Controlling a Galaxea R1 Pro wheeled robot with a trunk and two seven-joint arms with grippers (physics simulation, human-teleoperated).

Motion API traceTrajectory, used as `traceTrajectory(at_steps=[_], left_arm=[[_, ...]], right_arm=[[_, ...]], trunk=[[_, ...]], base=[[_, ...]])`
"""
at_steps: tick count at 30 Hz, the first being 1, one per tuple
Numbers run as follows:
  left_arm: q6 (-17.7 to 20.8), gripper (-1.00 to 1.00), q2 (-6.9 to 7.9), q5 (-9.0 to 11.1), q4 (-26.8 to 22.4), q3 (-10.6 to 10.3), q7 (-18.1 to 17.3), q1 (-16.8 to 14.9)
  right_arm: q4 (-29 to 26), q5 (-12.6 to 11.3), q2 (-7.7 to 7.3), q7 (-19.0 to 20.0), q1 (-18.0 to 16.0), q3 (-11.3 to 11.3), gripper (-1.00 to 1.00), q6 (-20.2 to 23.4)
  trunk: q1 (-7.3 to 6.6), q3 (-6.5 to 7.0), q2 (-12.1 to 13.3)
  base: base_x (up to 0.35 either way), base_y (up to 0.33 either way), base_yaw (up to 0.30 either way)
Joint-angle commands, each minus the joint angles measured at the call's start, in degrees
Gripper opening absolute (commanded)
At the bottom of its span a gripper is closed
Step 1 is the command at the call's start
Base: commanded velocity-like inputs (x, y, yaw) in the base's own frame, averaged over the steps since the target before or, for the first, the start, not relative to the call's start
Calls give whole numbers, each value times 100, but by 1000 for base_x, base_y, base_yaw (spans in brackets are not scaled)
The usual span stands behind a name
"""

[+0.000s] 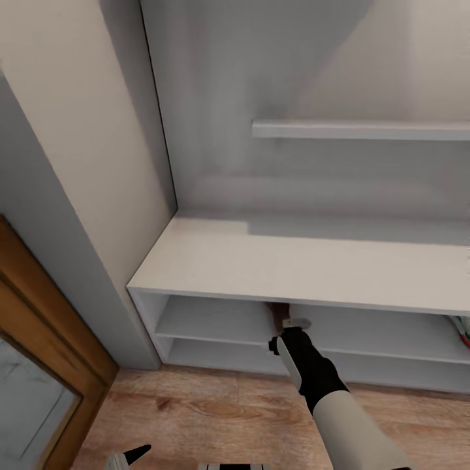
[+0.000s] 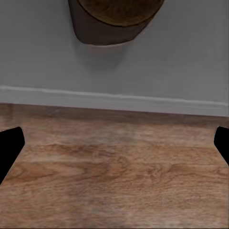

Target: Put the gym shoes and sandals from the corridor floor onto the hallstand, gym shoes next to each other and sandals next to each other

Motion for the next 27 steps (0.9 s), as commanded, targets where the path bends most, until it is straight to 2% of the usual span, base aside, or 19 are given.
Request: traceTrajectory(at_steps=[1, 16, 27], left_arm=[[-30, 100, 0, 8, 5, 7, -21, -4], [-28, 100, 0, 8, 5, 7, -15, -3], [-28, 100, 0, 7, 5, 9, 16, -5]], right_arm=[[-4, -43, 0, -46, -3, 10, 100, 18], [4, -34, 0, -46, -3, 11, 100, 18], [48, -42, 0, -30, 9, 27, 100, -188]], trunk=[[-5, -5, -2], [-5, -5, -2], [-5, -5, -2]], base=[[-329, 0, 0], [-333, -6, 0], [-289, -141, 0]])
